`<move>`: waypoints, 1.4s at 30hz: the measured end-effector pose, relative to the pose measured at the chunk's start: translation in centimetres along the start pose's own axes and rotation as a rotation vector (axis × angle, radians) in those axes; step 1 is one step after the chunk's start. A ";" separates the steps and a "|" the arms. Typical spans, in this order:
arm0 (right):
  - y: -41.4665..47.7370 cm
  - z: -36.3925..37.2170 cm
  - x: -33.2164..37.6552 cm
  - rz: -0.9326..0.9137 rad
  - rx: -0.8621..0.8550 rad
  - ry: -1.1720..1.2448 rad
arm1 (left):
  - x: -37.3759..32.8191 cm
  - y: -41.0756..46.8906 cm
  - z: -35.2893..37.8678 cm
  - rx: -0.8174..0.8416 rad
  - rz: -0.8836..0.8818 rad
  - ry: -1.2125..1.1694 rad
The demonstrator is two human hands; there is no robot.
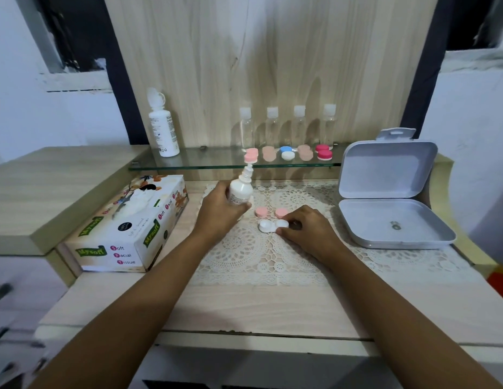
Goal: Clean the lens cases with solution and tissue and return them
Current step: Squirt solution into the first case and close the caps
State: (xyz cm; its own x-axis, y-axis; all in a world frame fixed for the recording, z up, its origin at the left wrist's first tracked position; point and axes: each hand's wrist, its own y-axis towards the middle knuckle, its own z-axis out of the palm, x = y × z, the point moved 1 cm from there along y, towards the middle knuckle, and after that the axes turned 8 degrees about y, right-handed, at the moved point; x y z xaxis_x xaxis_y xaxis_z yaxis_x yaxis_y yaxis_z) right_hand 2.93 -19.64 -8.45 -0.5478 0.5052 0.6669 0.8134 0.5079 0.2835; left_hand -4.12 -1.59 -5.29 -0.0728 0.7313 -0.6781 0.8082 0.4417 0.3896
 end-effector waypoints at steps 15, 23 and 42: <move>0.1 0.0 0.0 -0.011 -0.004 -0.014 | 0.9 0.3 0.8 -0.055 -0.190 -0.172; 0.0 -0.1 0.2 -0.015 -0.006 -0.009 | -0.1 -0.5 0.6 -0.152 -0.182 0.035; -0.2 0.0 0.2 -0.024 -0.010 0.018 | -4.7 1.6 3.2 0.294 -0.009 0.603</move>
State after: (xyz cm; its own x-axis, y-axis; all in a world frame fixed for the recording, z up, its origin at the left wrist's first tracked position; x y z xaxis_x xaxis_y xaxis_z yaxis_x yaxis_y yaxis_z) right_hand 2.69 -19.65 -8.41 -0.5635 0.4802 0.6722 0.8022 0.5123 0.3066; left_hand -0.59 -6.03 -3.48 -0.3254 0.9282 -0.1802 0.9253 0.3519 0.1417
